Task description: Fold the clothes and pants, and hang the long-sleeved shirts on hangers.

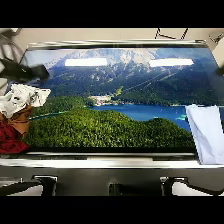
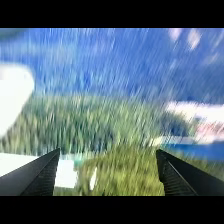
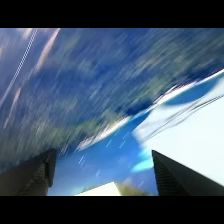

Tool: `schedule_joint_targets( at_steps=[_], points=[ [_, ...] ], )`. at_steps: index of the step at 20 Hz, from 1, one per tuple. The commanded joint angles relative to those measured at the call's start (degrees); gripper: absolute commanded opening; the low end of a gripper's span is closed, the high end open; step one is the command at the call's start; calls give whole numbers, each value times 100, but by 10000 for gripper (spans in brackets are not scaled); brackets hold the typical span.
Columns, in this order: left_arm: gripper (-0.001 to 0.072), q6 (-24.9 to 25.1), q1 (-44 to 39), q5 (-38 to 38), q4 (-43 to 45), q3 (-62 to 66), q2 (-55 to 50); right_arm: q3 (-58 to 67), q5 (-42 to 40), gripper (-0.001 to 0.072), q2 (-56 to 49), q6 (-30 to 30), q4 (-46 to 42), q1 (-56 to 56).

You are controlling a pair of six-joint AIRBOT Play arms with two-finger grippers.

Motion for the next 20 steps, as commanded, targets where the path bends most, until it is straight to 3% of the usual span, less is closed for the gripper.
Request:
schedule_joint_targets(
  at_steps=[1,4,20],
  points=[
    [709,286,-79,-1360,-122,-361,-507,-774,1005,680,-271,98,-15,1290],
    [708,302,-81,-581,-184,-1029,-155,-1268,990,680,-275,96,-140,1633],
    [708,299,-87,-590,-85,-1027,-195,-1263,992,680,-273,83,-153,1685]
  ],
)
